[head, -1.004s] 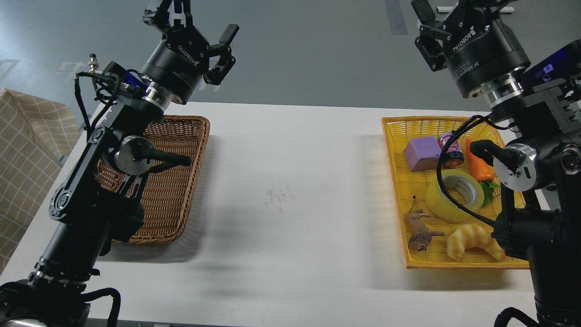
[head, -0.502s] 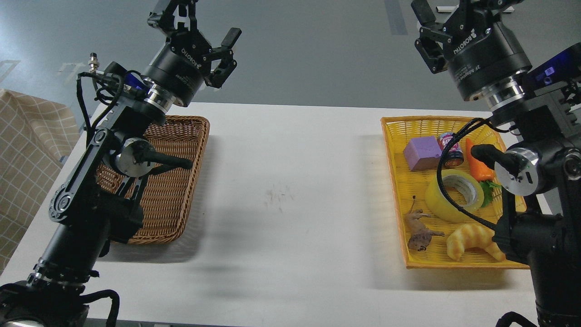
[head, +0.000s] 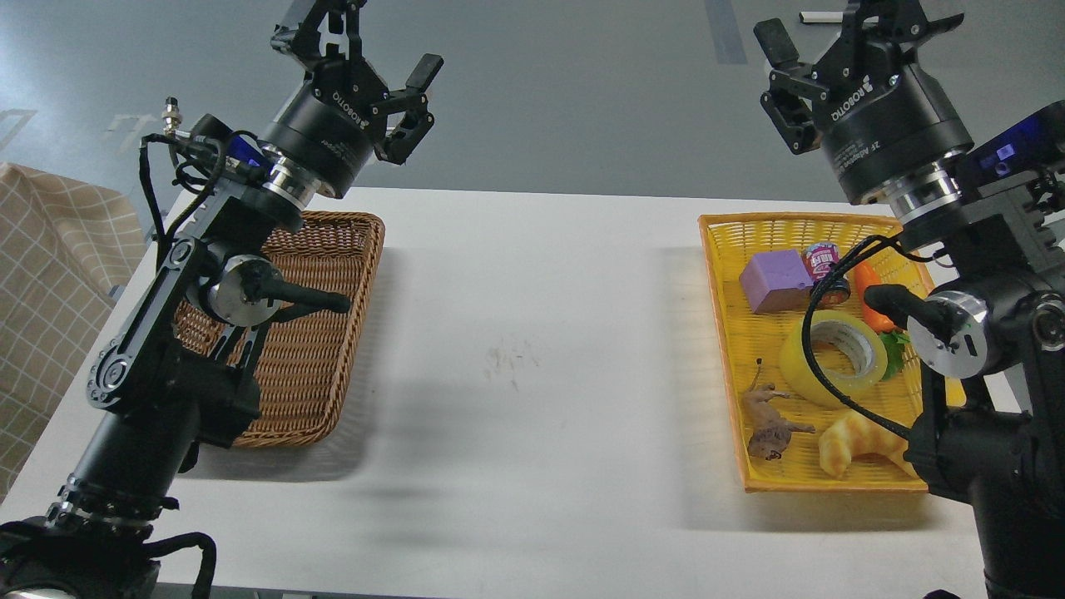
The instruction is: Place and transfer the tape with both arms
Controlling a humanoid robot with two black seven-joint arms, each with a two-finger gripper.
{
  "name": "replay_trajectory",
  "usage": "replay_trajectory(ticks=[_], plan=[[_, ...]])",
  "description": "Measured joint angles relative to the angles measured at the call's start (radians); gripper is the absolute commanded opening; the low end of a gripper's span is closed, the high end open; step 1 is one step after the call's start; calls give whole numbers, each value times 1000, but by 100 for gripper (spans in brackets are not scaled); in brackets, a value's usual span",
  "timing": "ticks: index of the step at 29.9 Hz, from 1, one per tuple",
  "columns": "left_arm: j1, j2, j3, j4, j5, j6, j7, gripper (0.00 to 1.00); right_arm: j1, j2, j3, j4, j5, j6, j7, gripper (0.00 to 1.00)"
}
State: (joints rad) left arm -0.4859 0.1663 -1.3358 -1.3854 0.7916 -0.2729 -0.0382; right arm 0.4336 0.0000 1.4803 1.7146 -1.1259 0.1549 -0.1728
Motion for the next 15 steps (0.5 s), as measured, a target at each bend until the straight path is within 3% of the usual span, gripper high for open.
replay_trajectory(ticks=[15], plan=[[45, 8, -12, -52, -1, -45, -3, 98, 1, 0, -2, 4, 0, 8, 7, 100]])
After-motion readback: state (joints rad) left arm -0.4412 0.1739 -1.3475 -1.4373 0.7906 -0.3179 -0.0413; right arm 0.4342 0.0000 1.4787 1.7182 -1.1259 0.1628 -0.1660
